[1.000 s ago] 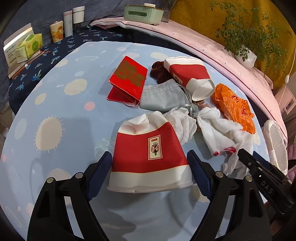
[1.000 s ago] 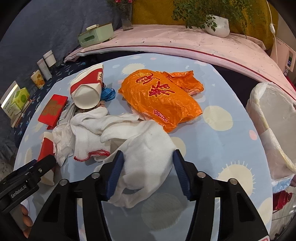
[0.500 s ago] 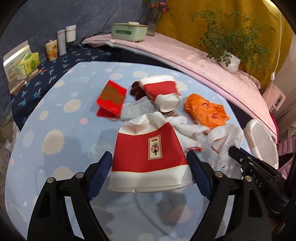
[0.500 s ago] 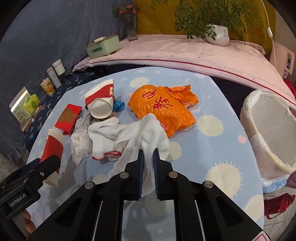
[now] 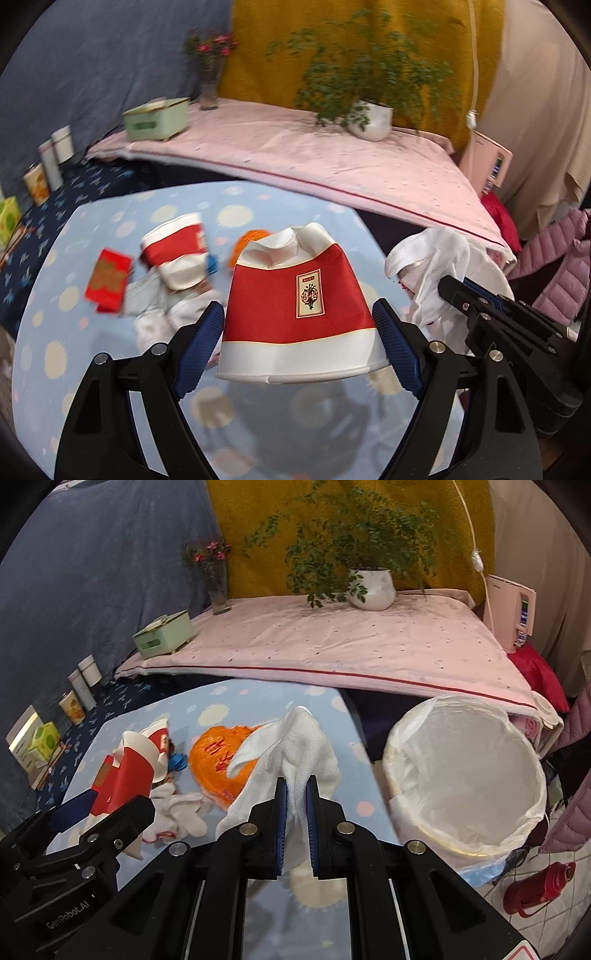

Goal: Collect trash
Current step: 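Carry the cup and cloth over the white bin and open both grippers, then move both grippers back over the table, then grasp a white cloth with the left gripper while the right gripper grasps another white cloth, then carry both white cloths over the bin and open both grippers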

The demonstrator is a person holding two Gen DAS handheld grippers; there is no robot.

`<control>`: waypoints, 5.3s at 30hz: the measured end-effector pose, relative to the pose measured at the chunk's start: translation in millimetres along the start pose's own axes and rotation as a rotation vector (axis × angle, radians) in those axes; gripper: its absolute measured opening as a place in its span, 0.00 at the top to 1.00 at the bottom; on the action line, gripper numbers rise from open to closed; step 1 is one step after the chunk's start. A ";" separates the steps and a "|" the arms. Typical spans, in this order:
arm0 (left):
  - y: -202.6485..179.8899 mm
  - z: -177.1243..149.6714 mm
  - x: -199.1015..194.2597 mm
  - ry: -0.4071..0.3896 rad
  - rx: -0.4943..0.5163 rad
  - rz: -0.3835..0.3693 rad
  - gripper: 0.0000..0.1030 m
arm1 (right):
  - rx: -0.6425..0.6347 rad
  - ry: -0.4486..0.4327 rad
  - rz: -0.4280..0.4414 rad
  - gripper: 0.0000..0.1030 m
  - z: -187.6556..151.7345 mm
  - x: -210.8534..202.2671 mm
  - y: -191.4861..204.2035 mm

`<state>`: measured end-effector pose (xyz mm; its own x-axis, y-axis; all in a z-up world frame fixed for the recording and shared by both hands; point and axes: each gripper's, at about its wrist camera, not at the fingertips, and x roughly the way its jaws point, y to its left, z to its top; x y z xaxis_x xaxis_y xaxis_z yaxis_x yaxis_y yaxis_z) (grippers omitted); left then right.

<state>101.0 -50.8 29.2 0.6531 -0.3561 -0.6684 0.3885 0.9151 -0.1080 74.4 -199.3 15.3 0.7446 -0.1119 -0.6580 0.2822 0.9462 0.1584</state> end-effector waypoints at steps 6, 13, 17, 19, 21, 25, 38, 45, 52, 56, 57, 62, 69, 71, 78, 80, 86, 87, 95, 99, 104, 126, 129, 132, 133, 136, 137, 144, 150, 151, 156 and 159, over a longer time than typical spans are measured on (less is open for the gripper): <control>-56.0 17.3 20.5 -0.013 0.085 -0.098 0.24 | 0.050 -0.032 -0.083 0.90 13.1 -3.0 -52.7; -113.4 27.8 52.4 0.000 0.166 -0.196 0.23 | 0.132 -0.031 -0.166 0.90 18.0 4.0 -112.0; -140.0 30.7 70.2 0.016 0.199 -0.244 0.23 | 0.171 -0.018 -0.196 0.90 16.0 10.9 -139.2; -151.7 32.4 79.8 0.027 0.210 -0.271 0.23 | 0.187 -0.010 -0.211 0.90 14.1 13.9 -150.5; -162.8 33.9 88.8 0.040 0.217 -0.296 0.23 | 0.203 0.001 -0.223 0.90 13.3 17.8 -161.5; -178.1 35.5 102.4 0.051 0.239 -0.328 0.23 | 0.230 0.015 -0.239 0.90 11.7 24.8 -177.5; -173.1 41.6 124.3 0.065 0.184 -0.319 0.15 | 0.248 0.016 -0.253 0.72 11.4 37.1 -184.9; -137.9 41.9 115.1 0.043 0.129 -0.201 0.13 | 0.217 -0.006 -0.239 0.59 18.7 29.8 -165.2; -87.2 36.6 95.9 0.044 0.060 -0.072 0.13 | 0.157 -0.023 -0.189 0.52 20.7 20.6 -121.6; -53.6 29.7 85.1 0.053 0.025 0.012 0.13 | 0.109 -0.023 -0.150 0.49 18.2 16.9 -89.8; -43.6 26.8 82.8 0.060 0.013 0.034 0.13 | 0.098 -0.021 -0.140 0.49 17.2 16.6 -81.1; 6.1 13.0 73.7 0.091 -0.063 0.105 0.13 | 0.040 0.001 -0.081 0.49 10.2 19.5 -36.1; 74.4 -8.6 54.9 0.100 -0.137 0.201 0.13 | -0.025 0.053 0.014 0.48 -5.9 32.1 24.7; 91.7 -15.4 52.4 0.108 -0.143 0.226 0.13 | -0.046 0.069 0.038 0.47 -11.2 37.0 43.2; 143.2 -38.9 52.3 0.151 -0.191 0.247 0.13 | -0.103 0.124 0.105 0.45 -29.0 58.2 93.2; 151.6 -43.8 54.8 0.162 -0.193 0.245 0.13 | -0.111 0.146 0.120 0.45 -33.3 66.0 104.3; 165.1 -51.9 63.9 0.183 -0.191 0.222 0.14 | -0.128 0.186 0.160 0.44 -41.9 86.4 131.7; 166.5 -53.2 65.9 0.188 -0.191 0.214 0.15 | -0.132 0.189 0.163 0.43 -42.4 89.5 136.0; 176.9 -58.6 78.8 0.221 -0.238 0.121 0.49 | -0.150 0.213 0.172 0.43 -43.3 112.9 155.7; 171.4 -56.5 82.1 0.231 -0.223 0.073 0.71 | -0.148 0.233 0.179 0.49 -44.5 123.7 158.4; 165.6 -54.4 79.8 0.224 -0.214 0.073 0.79 | -0.160 0.259 0.204 0.86 -50.1 129.2 159.0; 83.2 -3.0 35.5 0.103 -0.095 0.021 0.80 | -0.071 0.043 0.195 0.89 10.2 42.5 88.9; 59.2 6.4 34.9 0.089 -0.059 0.005 0.80 | -0.043 0.016 0.164 0.89 18.2 32.9 64.6; 33.9 14.2 36.2 0.078 -0.025 -0.014 0.80 | -0.019 -0.008 0.126 0.89 24.1 25.1 38.3; 24.8 17.2 36.6 0.074 -0.013 -0.023 0.80 | -0.007 -0.016 0.114 0.89 25.8 22.0 27.9; -4.0 25.0 38.8 0.065 0.027 -0.056 0.80 | 0.025 -0.032 0.086 0.89 28.1 15.8 1.2; -11.6 26.8 39.7 0.063 0.039 -0.064 0.80 | 0.038 -0.037 0.075 0.89 28.9 13.4 -9.0; -76.0 36.5 49.4 0.052 0.122 -0.142 0.80 | 0.117 -0.055 0.002 0.89 28.0 3.4 -70.8; -122.7 38.6 60.4 0.066 0.170 -0.224 0.80 | 0.182 -0.054 -0.059 0.89 19.8 -0.1 -119.7; -129.9 39.0 62.5 0.069 0.176 -0.235 0.80 | 0.193 -0.053 -0.067 0.89 18.4 -0.3 -126.7; -160.8 39.8 73.7 0.084 0.206 -0.296 0.80 | 0.231 -0.048 -0.103 0.89 11.6 0.0 -157.8; -177.6 40.8 81.6 0.095 0.217 -0.327 0.80 | 0.256 -0.042 -0.121 0.89 7.8 2.3 -172.5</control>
<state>111.8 -250.0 23.9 0.4128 -0.5937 -0.6908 0.7006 0.6916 -0.1757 32.2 -365.2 -7.8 0.7188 -0.2368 -0.6536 0.5104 0.8181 0.2650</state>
